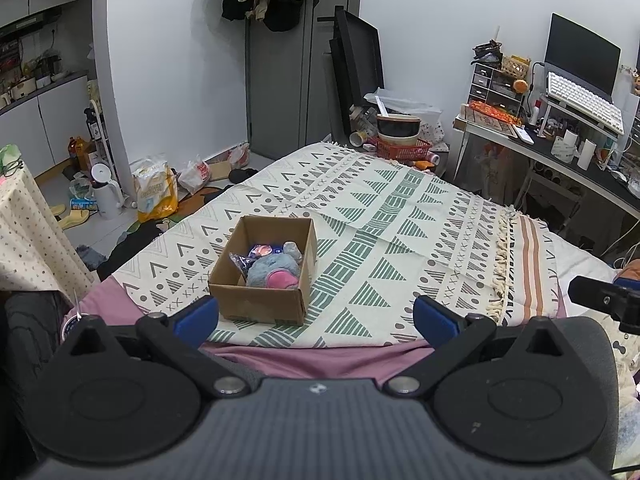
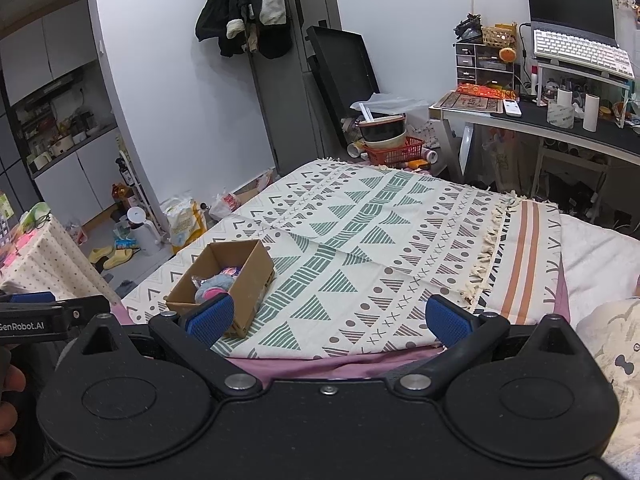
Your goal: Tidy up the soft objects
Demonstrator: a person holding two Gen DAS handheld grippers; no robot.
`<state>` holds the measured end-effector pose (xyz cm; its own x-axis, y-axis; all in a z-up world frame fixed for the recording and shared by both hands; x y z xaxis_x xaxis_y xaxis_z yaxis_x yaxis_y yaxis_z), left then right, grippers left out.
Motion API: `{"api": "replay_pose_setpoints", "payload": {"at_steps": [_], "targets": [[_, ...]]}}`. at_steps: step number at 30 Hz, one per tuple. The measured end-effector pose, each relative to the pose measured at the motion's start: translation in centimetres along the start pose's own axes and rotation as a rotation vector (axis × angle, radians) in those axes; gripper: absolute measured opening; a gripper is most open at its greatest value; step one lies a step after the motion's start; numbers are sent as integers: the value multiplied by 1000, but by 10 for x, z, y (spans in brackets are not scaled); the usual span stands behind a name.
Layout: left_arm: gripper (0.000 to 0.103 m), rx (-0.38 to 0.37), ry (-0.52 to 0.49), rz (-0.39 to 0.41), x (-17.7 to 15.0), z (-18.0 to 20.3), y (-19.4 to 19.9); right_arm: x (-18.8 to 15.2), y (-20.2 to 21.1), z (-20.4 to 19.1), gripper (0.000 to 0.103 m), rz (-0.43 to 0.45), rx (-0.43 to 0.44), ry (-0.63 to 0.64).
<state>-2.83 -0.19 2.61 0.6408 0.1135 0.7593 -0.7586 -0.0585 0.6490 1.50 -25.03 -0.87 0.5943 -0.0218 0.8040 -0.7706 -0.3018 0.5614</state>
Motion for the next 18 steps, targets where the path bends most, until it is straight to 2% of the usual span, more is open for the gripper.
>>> {"api": "replay_pose_setpoints", "payload": {"at_steps": [18], "targets": [[102,-5,2,-3,-1,5,4,-2,4,4,103,3,2,9]]}}
Point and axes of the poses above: each gripper's, at about its wrist camera, not at the fingertips, and y roughly against the way its jaws point, z to its right, x to its top, the point moved 8 cm from there along -y, roughly the way its jaws point, and after that the axes turned 1 degree about -z, right-handed, at the moved point
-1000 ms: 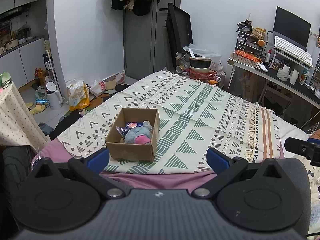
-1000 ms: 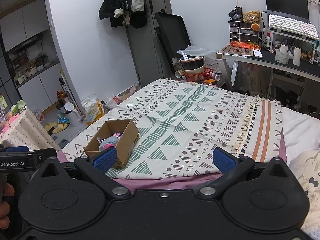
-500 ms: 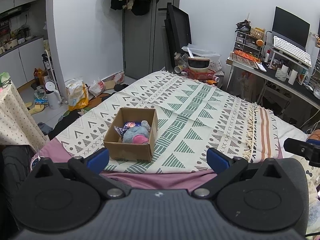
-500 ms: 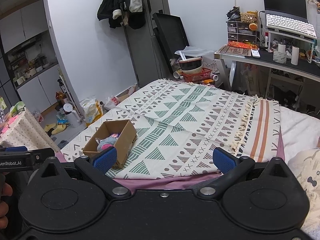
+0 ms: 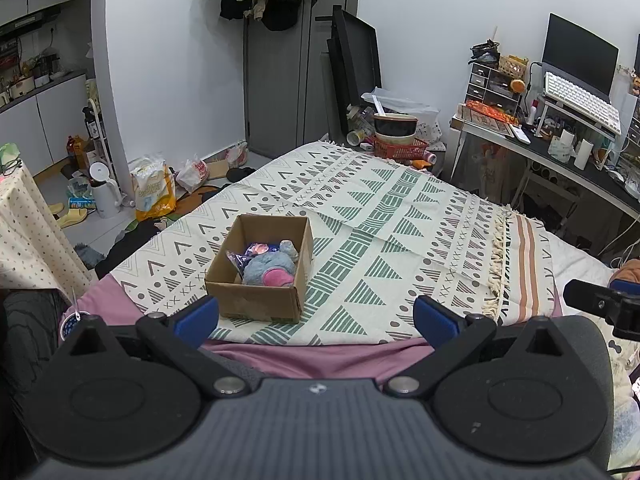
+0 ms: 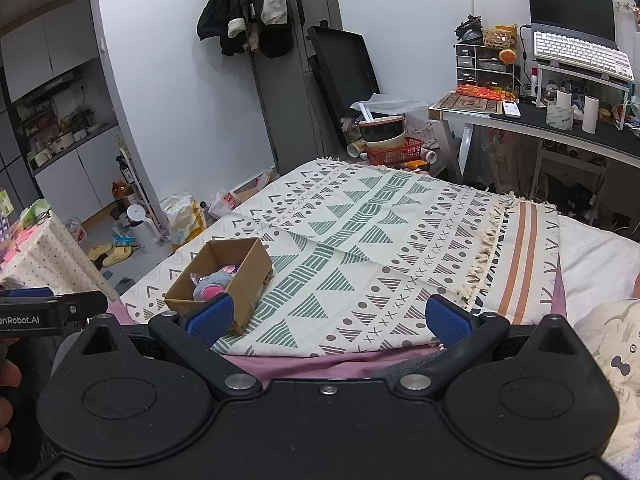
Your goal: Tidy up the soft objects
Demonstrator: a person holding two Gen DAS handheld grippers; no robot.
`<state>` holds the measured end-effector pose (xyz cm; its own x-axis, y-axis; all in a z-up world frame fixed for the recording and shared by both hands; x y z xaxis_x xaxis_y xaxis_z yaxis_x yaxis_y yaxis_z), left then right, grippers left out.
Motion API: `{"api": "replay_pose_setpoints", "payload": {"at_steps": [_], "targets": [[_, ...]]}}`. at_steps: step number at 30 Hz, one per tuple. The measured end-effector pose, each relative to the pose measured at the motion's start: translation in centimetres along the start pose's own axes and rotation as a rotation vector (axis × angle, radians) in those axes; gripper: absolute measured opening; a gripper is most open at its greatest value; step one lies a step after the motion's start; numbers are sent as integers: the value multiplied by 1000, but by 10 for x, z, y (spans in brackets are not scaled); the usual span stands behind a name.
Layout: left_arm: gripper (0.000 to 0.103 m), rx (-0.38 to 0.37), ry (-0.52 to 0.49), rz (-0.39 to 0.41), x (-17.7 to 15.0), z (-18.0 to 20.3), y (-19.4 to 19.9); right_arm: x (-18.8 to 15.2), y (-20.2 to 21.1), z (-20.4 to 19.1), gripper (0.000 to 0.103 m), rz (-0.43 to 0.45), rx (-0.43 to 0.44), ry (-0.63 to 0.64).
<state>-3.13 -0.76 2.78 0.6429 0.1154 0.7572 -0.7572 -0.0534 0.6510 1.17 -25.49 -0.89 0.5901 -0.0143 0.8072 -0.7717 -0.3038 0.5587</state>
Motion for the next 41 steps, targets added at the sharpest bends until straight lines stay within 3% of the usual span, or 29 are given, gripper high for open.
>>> {"api": "replay_pose_setpoints", "payload": {"at_steps": [41], "targets": [[102,3,-6,-1,-1,1,3,-8,-6,10,103,-19,-13,-10]]}}
Point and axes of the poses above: each gripper's, at about its wrist camera, not at the fingertips, and y roughly against the way its jaws point, z to its right, x to its top, the point moved 8 cm from there along -y, roughly the way its jaws point, and after that the axes turned 1 degree about -z, right-handed, at the moved point
